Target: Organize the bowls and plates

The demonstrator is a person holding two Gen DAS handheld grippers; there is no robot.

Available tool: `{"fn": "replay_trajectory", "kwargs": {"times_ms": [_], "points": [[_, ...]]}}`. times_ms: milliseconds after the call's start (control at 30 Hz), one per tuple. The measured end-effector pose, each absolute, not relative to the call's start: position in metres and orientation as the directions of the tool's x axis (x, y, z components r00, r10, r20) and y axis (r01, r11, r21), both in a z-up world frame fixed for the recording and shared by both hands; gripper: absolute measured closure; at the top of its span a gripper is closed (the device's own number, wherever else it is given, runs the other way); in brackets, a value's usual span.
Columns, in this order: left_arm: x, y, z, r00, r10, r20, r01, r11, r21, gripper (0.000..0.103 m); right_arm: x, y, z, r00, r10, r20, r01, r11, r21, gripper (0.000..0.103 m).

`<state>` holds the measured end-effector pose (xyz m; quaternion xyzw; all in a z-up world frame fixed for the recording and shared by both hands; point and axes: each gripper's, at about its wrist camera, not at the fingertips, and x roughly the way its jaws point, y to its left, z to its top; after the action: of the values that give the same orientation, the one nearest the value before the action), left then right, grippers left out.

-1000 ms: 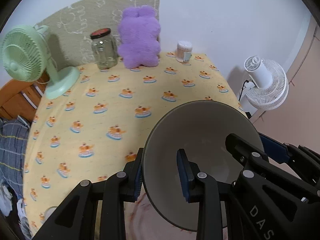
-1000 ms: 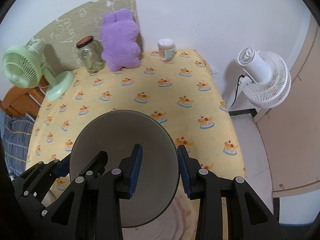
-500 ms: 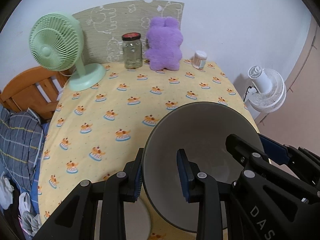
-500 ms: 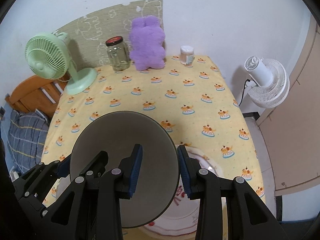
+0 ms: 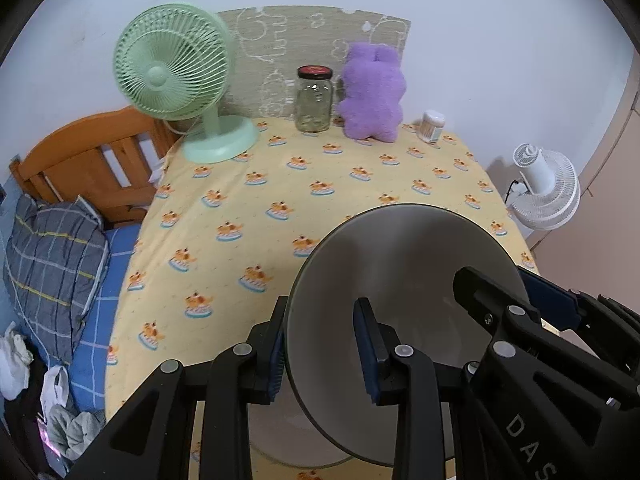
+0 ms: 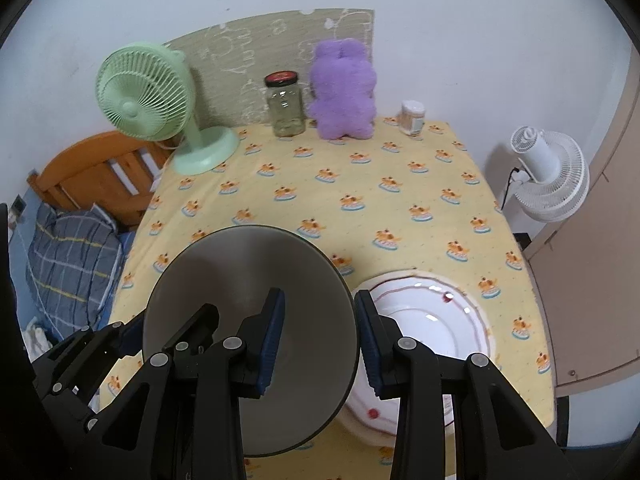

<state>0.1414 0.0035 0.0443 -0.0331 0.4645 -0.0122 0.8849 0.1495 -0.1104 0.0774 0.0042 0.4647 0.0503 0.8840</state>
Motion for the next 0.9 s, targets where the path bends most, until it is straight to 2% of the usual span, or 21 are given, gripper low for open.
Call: {"fn": "replay_trajectory", "kwargs": {"times_ms": [467,900], "points": [[0.125,0.043,0.013,0.509,-0.051,-0.859,-0.035,0.996,-0.08,0.074,0.136,-0.066,0.049,0.49,0.1,-0.866,-0.144,0.989,0.033,0.063],[0.127,0.049,-0.018,0.44,-0.077,-0.895,-0.062,0.991,-0.116,0.074,0.138,-0.058,0.022,0.413,0.069,-0.908,-0.17,0.985,-0.003,0.063]]}}
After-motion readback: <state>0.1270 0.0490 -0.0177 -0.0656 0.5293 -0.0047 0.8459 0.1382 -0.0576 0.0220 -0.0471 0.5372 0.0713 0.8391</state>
